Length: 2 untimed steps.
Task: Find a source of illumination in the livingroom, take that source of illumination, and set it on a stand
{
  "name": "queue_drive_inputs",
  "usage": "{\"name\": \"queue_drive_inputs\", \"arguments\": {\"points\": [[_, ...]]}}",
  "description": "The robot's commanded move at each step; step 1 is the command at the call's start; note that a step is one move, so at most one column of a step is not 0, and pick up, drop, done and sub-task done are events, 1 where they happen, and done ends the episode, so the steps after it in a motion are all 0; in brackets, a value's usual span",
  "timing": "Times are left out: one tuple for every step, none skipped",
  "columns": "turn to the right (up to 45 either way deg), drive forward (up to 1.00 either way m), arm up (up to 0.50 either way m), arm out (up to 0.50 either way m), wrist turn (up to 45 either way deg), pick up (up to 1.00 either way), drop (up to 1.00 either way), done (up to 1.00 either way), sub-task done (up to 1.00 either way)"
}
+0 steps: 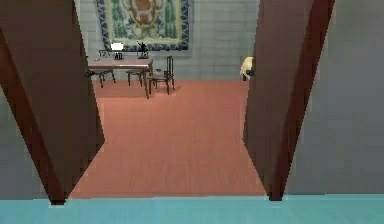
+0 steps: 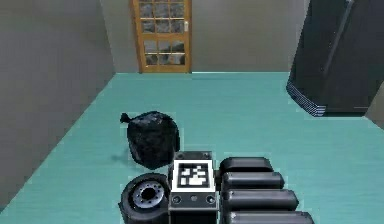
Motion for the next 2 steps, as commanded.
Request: {"name": "queue_drive_inputs", "arguments": {"points": [[-12.0, 0.0, 0.0, 0.0, 0.0, 0.0, 0.0, 0.0, 0.0], [0.0, 1.0, 0.0, 0.0, 0.0, 0.0, 0.0, 0.0, 0.0]]}}
